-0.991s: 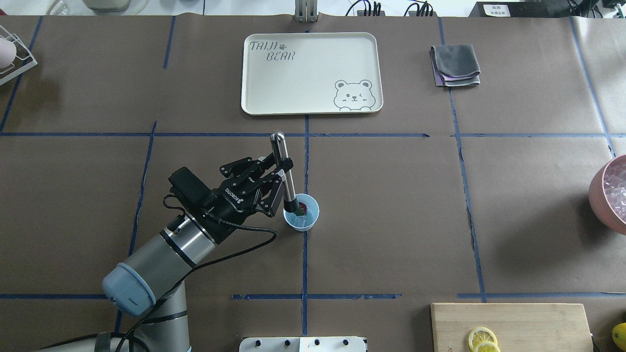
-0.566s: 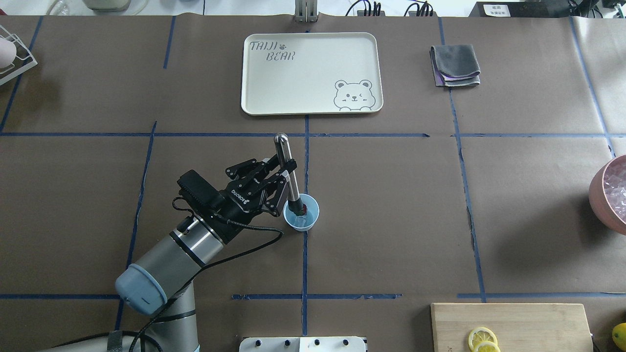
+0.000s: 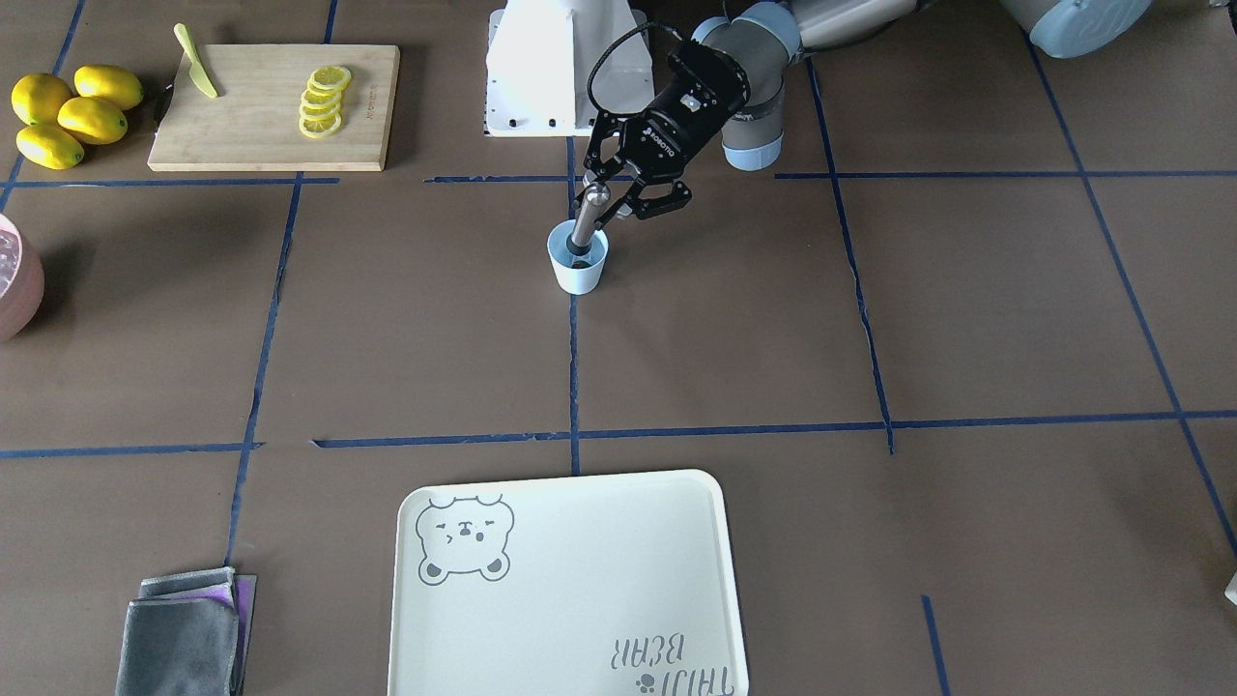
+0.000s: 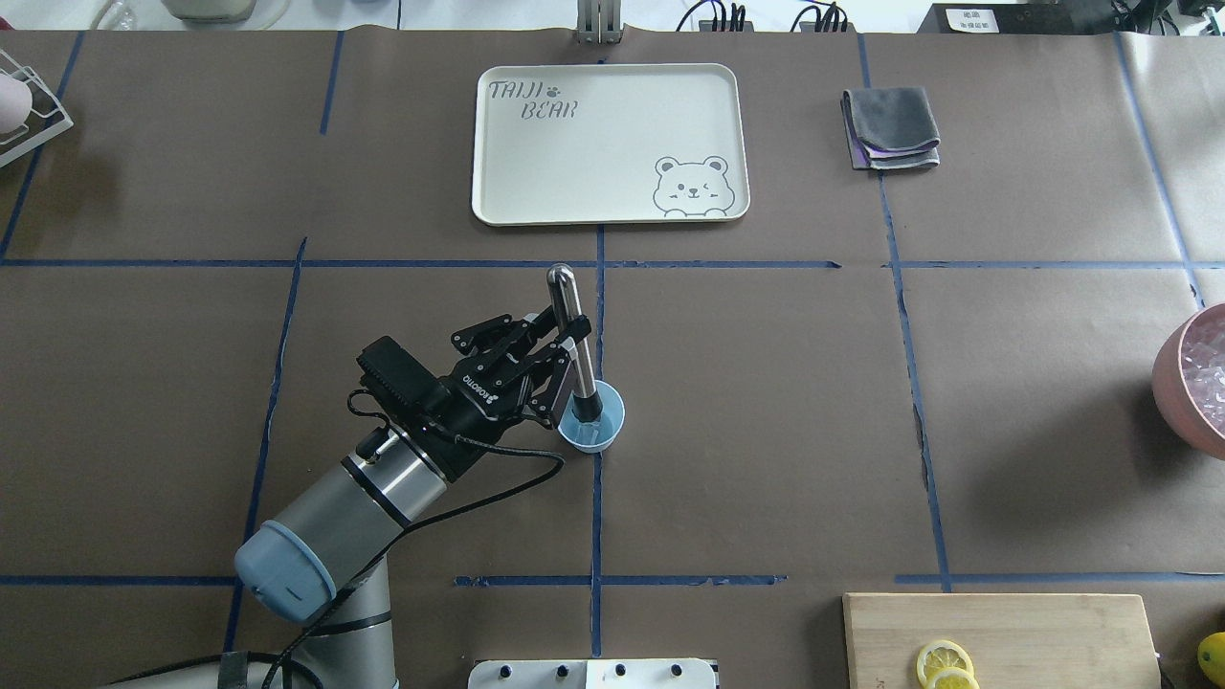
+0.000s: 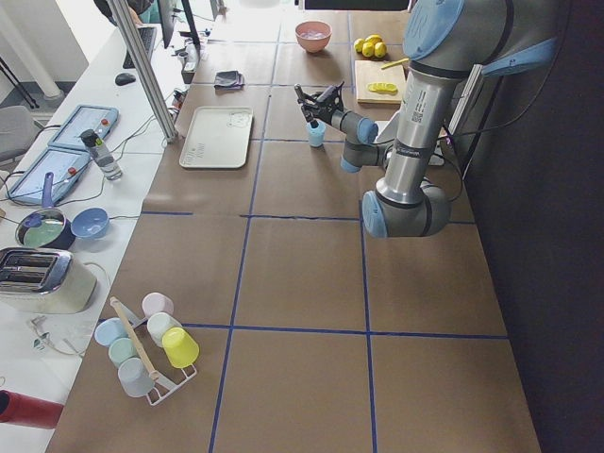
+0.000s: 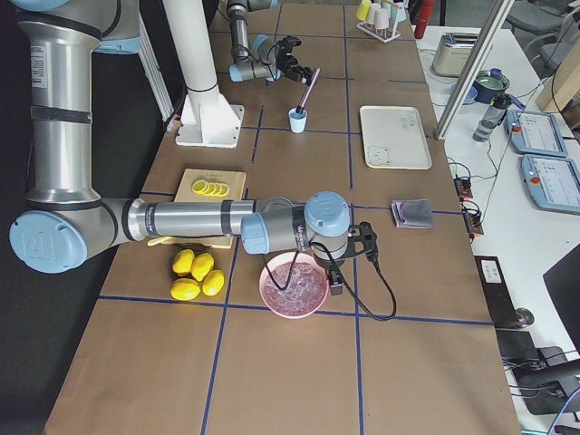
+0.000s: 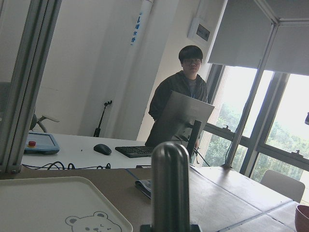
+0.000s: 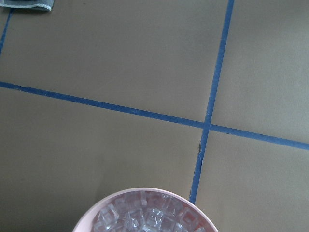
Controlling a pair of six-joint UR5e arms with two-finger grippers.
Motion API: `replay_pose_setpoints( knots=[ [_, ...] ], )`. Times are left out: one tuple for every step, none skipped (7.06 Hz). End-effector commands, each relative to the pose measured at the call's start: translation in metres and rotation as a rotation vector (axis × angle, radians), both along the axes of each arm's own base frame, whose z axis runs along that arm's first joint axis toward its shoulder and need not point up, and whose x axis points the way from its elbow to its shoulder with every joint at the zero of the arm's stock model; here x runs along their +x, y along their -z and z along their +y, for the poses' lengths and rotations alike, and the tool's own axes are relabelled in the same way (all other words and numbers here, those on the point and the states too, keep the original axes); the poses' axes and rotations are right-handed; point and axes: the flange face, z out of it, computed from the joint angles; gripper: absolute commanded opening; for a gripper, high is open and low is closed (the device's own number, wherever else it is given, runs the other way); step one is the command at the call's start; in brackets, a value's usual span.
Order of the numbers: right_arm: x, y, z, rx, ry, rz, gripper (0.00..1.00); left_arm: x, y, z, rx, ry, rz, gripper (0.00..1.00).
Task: Mash ice and strawberries in cup
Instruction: 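Press the pestle down on the ice and strawberry in the cup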
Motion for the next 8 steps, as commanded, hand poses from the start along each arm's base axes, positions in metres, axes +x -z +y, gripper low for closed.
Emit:
replay_pose_setpoints(
  knots=[
    [0.000,0.000,0.000,0.001,0.000,0.001,1.00,0.003,-0.001,0.000,-0.003,0.000,-0.007,0.00],
    [0.000,0.000,0.000,0.001,0.000,0.002,1.00,0.008,-0.006,-0.001,-0.017,0.010,-0.015,0.00],
    [0.000,-0.001,0.000,-0.001,-0.001,0.004,1.00,0.012,-0.013,-0.002,-0.023,0.011,-0.028,0.00],
    [0.000,-0.001,0.000,-0.001,-0.001,0.004,1.00,0.015,-0.017,-0.003,-0.026,0.011,-0.037,0.00],
    [0.000,-0.001,0.000,-0.002,-0.001,0.004,1.00,0.016,-0.016,-0.002,-0.025,0.008,-0.036,0.00],
    [0.000,-0.002,0.000,-0.002,0.000,0.004,1.00,0.018,-0.017,0.002,-0.026,0.000,-0.036,0.00],
    [0.000,-0.003,0.000,-0.004,0.000,0.004,1.00,0.021,-0.016,0.006,-0.026,-0.008,-0.035,0.00],
    [0.000,-0.003,0.001,-0.004,0.001,0.003,1.00,0.024,-0.015,0.011,-0.025,-0.015,-0.033,0.00]
  ],
)
